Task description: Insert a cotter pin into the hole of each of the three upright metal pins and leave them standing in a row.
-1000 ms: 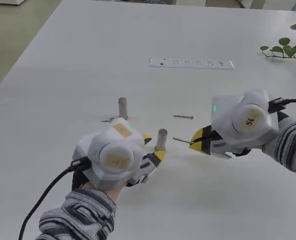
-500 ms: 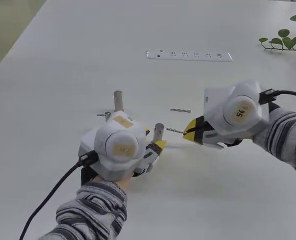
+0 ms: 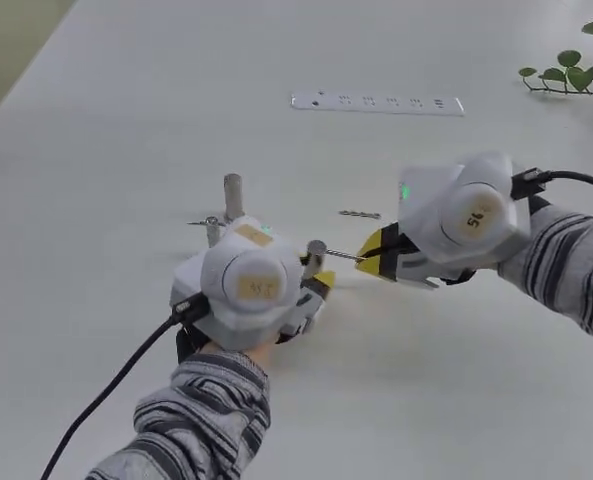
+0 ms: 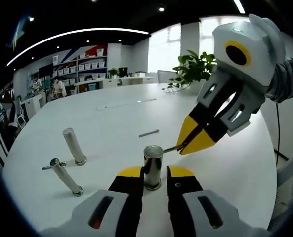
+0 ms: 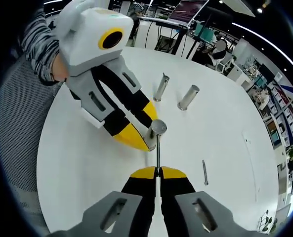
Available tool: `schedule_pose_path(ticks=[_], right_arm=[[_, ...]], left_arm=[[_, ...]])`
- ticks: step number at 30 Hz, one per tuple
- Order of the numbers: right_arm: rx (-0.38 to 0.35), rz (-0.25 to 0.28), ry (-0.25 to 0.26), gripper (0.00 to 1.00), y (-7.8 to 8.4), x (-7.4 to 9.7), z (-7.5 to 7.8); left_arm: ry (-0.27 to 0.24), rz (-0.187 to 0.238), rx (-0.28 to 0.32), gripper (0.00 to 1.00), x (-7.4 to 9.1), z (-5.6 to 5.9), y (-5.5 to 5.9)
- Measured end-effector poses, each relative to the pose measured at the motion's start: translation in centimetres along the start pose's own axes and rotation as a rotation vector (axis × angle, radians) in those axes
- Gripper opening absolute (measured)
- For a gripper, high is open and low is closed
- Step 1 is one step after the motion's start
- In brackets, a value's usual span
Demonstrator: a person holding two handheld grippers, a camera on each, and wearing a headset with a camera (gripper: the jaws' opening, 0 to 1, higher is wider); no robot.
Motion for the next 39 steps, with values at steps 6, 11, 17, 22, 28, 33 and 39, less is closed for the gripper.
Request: schedule_pose_path(ticks=[6,11,17,22,28,33,39], right_arm=[[0.020,0.004,-0.020,0.00,-0.1,-0.1,0.1],[0.015,0.011,-0.039,0.00,-0.2,0.0,0.3],[0.024,0.023,-0.052,0.00,-0.5,0.1,0.5],[0.025,0.017,-0.059,0.00,-0.7,0.1,0.4],[0.025,0.042,-0.073,0.00,-1.2,0.0,0.4],[0.039,0.036,-0.071,0.00,-1.3,-0.3,0.5],[0.061,0.033,-0.064,0.00,-2.0,-0.8,0.4]], left_arm=[[-0.013,0.000,0.001,0.11,-0.3,-0.2,0.1],[-0.020,-0.007,-0.014,0.10,-0.4,-0.2,0.2],[-0.026,-0.006,-0.035,0.10,-0.4,-0.2,0.3],[-0.029,-0.008,-0.031,0.09,-0.4,-0.2,0.3],[-0.033,-0.011,-0.033,0.09,-0.4,0.0,0.3],[-0.041,-0.008,-0.025,0.09,-0.3,-0.1,0.3],[-0.050,-0.005,-0.021,0.09,-0.4,0.0,0.3]])
Point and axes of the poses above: the centre of the closed fingertips' face, and the gripper's own axes: x roughly backward along the fingers, z roughly to its right, y roughly out of its underside, the point moved 9 cm from there along x, roughly backward along the fingers, and after that the axes turned 9 degrees about y, right-handed, at the moved point
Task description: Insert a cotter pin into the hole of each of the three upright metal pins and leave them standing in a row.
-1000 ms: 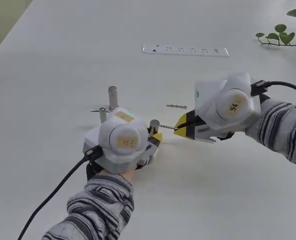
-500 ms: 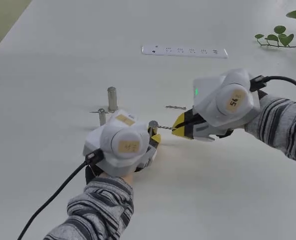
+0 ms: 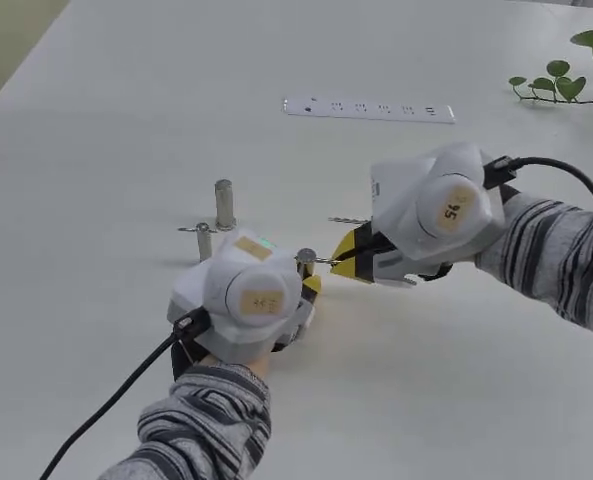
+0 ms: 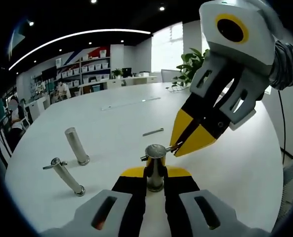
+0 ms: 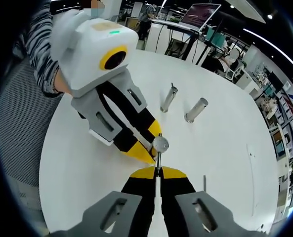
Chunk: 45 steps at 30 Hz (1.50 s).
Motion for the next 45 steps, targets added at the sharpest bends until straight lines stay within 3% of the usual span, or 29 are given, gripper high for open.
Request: schedule_pose_path(ticks=[24,30,37,45], right_arm=[[-0.014,-0.058,0.007,0.00,-1.2,-0.9,0.2],[0.029,-0.042,0.011,0.00,-1.3,-0.9,0.2],[-0.029,-0.027,0.026,0.05,-1.2,-0.3,0.5],[-0.045,-0.036,0.016,0.00,-1.1,0.2,0.2]], left_arm=[[-0.036,0.012,0.014,0.09,-0.2,0.2,0.0],[-0.039,0.013,0.017,0.09,-0.2,0.1,0.0],[-0.045,0.013,0.021,0.09,-0.3,0.2,0.0],[-0.045,0.014,0.024,0.09,-0.2,0.2,0.0]])
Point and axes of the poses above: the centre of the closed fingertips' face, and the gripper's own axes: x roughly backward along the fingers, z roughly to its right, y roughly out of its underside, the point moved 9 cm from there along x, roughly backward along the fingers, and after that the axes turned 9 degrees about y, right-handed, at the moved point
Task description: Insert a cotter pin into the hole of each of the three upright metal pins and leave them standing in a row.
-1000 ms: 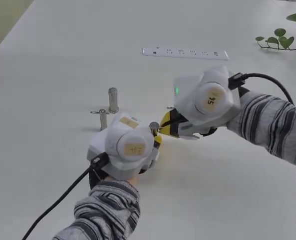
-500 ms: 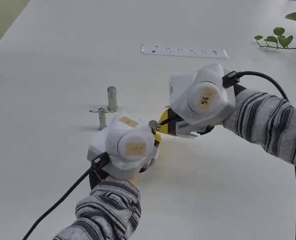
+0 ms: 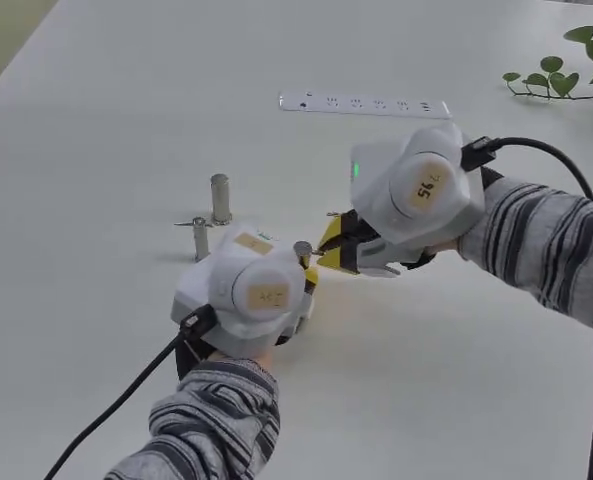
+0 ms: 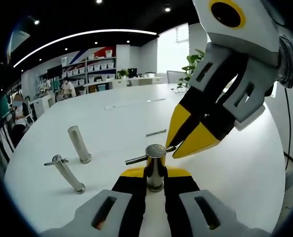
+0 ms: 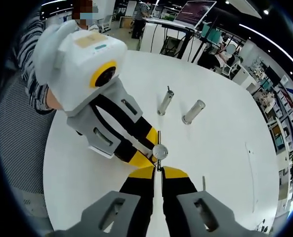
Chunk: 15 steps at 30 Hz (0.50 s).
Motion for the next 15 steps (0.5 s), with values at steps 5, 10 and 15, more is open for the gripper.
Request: schedule_pose_path(ticks=[5,10,15], right_arm=[[0.006,0.005,0.004,0.00,-0.27,0.02,0.02],[0.008,0.004,0.004,0.00,-0.52,-0.08,0.00],[0.014,-0.001,0.003,0.00,-0.47,-0.05,0.01]], left_arm=[[-0.001,-0.001,-0.002,0.09,0.03,0.00,0.00],[-0.002,-0.001,-0.003,0.09,0.04,0.00,-0.01],[-0.003,-0.001,-0.002,0.09,0.09,0.02,-0.01]])
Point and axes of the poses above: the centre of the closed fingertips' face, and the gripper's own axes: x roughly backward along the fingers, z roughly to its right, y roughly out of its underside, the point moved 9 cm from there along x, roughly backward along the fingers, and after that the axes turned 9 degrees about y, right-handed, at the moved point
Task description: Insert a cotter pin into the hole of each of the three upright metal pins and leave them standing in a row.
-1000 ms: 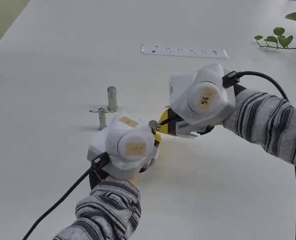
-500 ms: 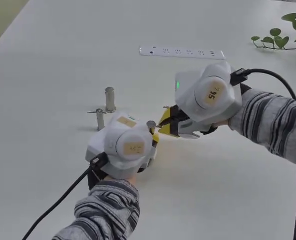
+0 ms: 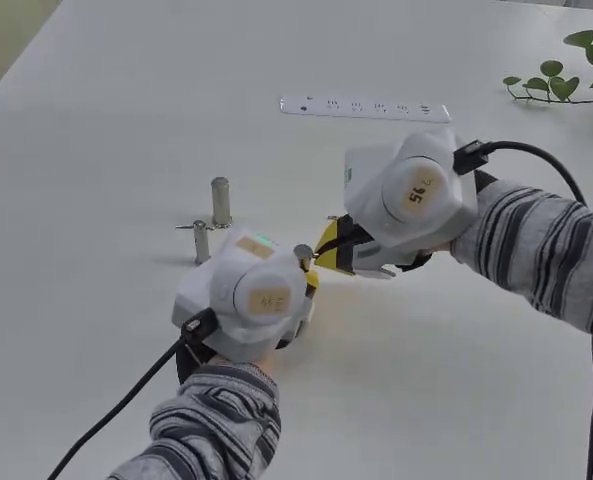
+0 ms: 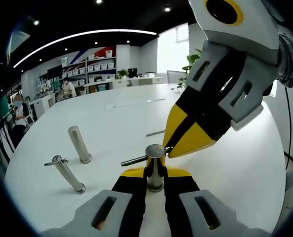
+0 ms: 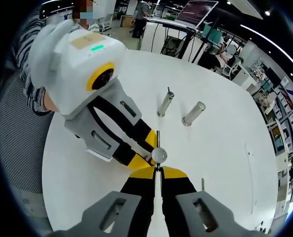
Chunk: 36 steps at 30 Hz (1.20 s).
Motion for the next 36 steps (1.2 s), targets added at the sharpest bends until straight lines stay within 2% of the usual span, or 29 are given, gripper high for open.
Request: schedule_pose_path(ticks=[6,7,11,18,24,31,36], right_arm=[[0.000,0.022,0.016,0.00,0.1,0.1,0.0],[-0.021,0.035,0.031,0.00,0.2,0.2,0.0],[-0.095,0.058,0.053,0.11,0.8,0.6,0.1],[-0.220,0.036,0.092,0.15,3.0,1.4,0.2],[-0.270,0.027,0.122,0.14,4.0,1.6,-0.1],[-0.297,0.026,0.123,0.15,4.2,1.5,-0.4],[-0.300,0.027,0.128,0.16,4.4,1.4,-0.3]], left_arm=[[-0.004,0.005,0.004,0.09,0.0,0.0,0.0],[-0.003,0.006,0.001,0.09,0.0,0.0,0.0],[-0.010,0.006,0.001,0.09,0.1,-0.2,0.0],[-0.011,0.001,0.001,0.09,0.2,-1.3,-0.1],[-0.030,0.008,0.003,0.09,0.0,-2.6,-0.5],[-0.050,0.009,0.015,0.09,-0.2,-3.8,-0.5],[-0.055,0.005,0.009,0.09,-0.2,-4.0,-0.5]])
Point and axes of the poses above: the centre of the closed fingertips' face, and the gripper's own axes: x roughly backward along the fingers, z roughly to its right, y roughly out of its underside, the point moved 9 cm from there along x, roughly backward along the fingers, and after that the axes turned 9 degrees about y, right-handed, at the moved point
